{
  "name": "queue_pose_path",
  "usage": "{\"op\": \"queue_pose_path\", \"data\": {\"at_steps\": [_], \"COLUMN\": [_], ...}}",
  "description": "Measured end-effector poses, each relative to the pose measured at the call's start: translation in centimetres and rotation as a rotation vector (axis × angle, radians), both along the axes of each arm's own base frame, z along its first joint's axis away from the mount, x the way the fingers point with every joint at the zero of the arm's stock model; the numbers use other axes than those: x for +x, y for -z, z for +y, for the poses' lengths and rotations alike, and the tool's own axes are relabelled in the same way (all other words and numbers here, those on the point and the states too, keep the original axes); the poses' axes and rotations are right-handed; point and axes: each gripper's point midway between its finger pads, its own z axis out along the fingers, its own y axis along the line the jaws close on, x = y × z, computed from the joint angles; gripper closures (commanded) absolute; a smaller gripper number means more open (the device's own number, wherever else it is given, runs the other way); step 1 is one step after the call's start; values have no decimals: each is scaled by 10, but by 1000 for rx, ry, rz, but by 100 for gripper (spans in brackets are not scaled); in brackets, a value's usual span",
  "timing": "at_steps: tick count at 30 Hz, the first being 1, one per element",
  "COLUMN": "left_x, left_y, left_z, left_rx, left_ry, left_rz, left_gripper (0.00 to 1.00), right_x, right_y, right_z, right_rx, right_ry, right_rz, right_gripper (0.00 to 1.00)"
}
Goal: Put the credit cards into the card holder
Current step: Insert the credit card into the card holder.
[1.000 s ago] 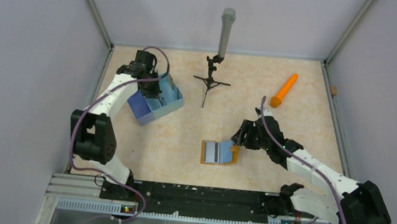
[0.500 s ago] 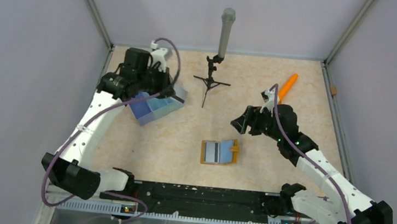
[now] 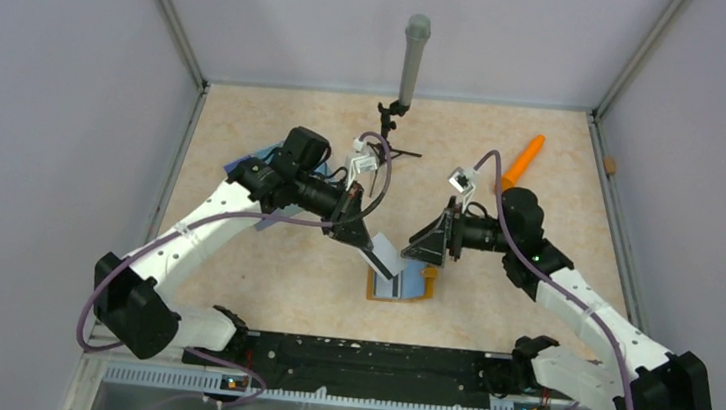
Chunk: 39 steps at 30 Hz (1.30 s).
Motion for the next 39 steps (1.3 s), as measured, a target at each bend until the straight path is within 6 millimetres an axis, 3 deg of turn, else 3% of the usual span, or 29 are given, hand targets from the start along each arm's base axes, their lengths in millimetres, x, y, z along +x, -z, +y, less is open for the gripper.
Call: {"op": "queue_pose_path", "data": {"at_steps": [5,10,12,14,15,17,22,25,29,34,39], "left_x": [-7,-3,-3,-2,-1,1,11,22,32,30,28], "left_y": [3,1,1,4,6,10,15,10,-1,-26,-35], "left_z": [-7,-11,-13,-14,-15,-16,-21,-26,-32,-48,-57], "left_rx": [-66,-97,-111,-125,-133,-152,-231,-315,-433,-559,-610], "left_ry": [28,9,-4,-25,-39,-78,-195,-276,-368,-381,-378], "left_rz": [43,54,61,61,62,75,99,104,138,163,188], "left_gripper": [100,96,59,32,22,16,16,26,31,44,57], "right_x": [-28,-46,-47,-46,-44,-40,-29,-22,-13,-10,-6], "right_y": [9,5,7,11,13,16,12,4,-7,-17,-27], "right_z": [8,18,19,18,18,17,9,4,-2,-9,-12], "right_rx": [22,52,66,74,79,98,199,270,343,412,456], "right_ry": [-117,-191,-186,-166,-143,-87,68,143,213,267,290], "right_rz": [63,70,79,100,108,113,99,89,74,57,47], "right_gripper": [45,97,100,100,100,100,100,100,100,100,100]}}
